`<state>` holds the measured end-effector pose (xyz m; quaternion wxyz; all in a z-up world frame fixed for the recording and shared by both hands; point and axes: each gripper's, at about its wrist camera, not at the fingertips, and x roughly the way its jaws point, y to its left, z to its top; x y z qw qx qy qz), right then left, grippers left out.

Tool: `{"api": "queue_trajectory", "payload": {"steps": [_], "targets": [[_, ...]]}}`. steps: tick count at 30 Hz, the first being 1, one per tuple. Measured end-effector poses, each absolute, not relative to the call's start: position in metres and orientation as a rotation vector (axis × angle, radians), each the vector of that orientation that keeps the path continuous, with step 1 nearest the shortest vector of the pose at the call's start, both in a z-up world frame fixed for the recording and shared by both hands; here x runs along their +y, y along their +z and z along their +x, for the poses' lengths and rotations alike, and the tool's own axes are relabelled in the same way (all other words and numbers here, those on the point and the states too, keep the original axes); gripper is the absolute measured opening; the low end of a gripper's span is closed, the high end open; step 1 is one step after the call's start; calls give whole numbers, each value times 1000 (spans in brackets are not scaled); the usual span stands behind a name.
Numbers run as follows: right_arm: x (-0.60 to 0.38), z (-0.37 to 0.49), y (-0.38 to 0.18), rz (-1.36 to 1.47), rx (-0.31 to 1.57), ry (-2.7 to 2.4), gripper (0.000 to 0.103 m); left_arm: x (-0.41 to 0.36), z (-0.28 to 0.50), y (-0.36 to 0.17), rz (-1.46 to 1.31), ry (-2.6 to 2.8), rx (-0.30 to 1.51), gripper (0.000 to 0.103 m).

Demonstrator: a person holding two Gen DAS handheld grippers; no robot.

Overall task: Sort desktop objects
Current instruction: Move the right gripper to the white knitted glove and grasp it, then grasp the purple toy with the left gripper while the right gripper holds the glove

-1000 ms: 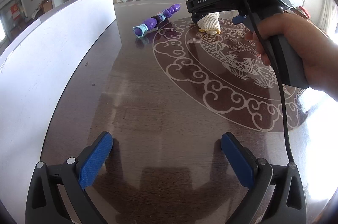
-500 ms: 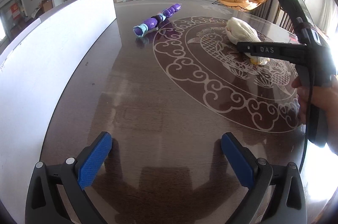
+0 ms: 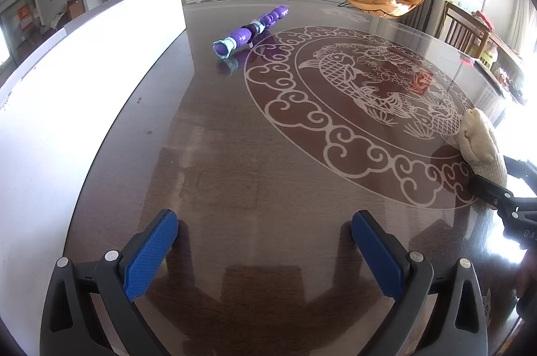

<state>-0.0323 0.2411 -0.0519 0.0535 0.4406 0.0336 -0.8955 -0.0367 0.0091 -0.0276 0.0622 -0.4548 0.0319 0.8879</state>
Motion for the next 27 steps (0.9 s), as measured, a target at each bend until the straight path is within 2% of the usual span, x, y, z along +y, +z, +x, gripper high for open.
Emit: {"api": "queue_trajectory", "payload": {"steps": [9,14,17,20,24,27], "targets": [[237,-36,-52,1364,106,-2681,100,9,-45,-28,-1384,2658,115,103],[238,-36,-52,1367,108,-2673,102,17,-98,-15,-1406,2626,306,103],[238,-36,-52,1367,108,-2673,102,16,-139,7,-1325,2644,286,103],[238,-36,-52,1367,108,-2673,102,20,-182,11,-1366,2593,277,103],[238,-36,-51,1367,108,-2673,102,24,-228,0,-1435,2504,246,103],[238,-36,-51,1367,107,-2673,102,30,-253,-17,-1477,2502,302,103]]}}
